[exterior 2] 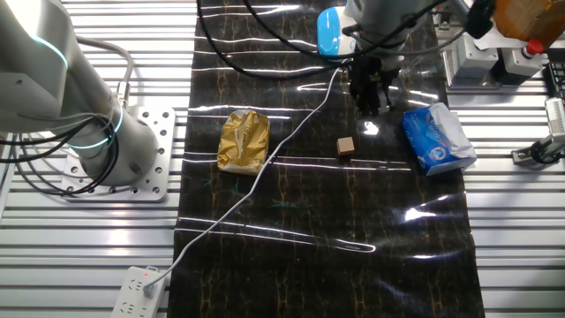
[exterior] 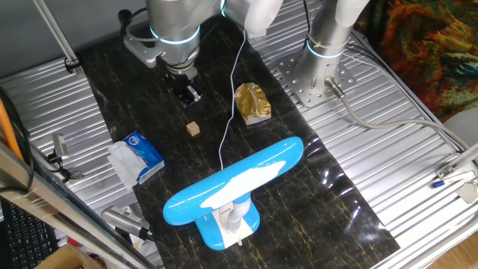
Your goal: Turn on the desk lamp by pressing the button
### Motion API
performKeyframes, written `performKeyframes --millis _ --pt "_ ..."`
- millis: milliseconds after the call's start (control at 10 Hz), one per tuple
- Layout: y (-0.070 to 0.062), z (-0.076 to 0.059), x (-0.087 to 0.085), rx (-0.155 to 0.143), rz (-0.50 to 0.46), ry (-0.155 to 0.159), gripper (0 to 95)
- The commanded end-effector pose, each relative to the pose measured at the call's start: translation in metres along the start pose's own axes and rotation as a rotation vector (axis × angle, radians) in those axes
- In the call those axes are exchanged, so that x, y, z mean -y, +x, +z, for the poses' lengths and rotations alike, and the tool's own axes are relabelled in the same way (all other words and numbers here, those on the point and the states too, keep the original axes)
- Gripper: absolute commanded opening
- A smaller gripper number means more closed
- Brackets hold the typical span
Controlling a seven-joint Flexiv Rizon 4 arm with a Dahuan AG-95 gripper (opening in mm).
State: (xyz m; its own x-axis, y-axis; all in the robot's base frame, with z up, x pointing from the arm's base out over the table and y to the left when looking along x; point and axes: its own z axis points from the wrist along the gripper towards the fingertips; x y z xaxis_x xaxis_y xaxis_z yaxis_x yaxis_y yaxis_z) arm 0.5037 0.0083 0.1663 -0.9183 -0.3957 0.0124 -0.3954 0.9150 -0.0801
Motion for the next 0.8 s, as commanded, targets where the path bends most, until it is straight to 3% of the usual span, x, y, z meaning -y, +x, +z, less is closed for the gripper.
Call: performKeyframes --millis 100,500,800 --pt "0.0002 0.0002 -0.0001 -0.006 0.149 -0.013 0.0" --pt "-0.0003 0.0005 -0.0005 -0.02 0.333 -0.066 0.0" --pt "-0.0005 0.0007 -0.0006 -0.025 0.316 -0.074 0.0"
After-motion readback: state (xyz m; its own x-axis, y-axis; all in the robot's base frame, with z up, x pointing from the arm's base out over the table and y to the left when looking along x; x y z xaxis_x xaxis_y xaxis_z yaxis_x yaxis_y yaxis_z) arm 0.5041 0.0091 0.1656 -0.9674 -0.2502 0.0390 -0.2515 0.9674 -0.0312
